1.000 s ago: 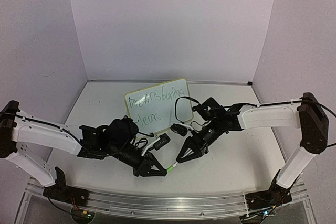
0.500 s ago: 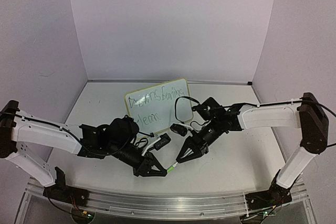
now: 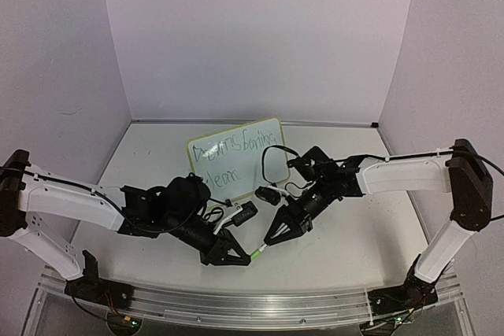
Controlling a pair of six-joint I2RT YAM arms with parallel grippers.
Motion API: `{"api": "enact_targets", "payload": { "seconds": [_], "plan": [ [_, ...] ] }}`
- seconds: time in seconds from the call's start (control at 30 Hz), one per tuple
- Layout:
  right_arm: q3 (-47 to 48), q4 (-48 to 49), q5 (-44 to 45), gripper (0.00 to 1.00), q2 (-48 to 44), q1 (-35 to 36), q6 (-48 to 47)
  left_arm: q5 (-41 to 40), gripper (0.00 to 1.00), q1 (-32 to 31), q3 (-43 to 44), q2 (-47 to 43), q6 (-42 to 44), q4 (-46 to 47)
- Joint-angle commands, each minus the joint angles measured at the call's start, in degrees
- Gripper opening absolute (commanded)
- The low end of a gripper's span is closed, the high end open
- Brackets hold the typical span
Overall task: Write a sentence on the whiteboard
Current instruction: Insert the pen cap into the whiteboard marker, then put down the whiteboard marker at the center of the board.
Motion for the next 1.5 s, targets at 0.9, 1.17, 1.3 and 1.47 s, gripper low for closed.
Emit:
{"api": "enact_targets", "payload": {
  "seconds": [0.9, 1.17, 1.3, 1.47],
  "plan": [
    [-0.55, 6.99, 23.23, 0.0, -5.82, -4.97, 5.93, -16.87, 0.5, 9.08, 0.21, -9.14, -2.69, -1.24],
    [0.5, 7.06, 32.84, 0.01, 0.49, -7.33, 6.04, -27.3, 0.74, 16.19, -0.15, -14.05, -3.07, -14.46],
    [1.74, 7.41, 35.08, 0.06, 4.72, -7.81, 5.92, -29.47, 0.76, 20.23, -1.37, -13.53, -4.72, -15.88],
    [1.58, 7.36, 38.0, 0.29, 7.3, -10.83, 6.33, -29.51, 0.77, 25.71, -3.47, -13.41, -5.92, -14.66]
  ]
}}
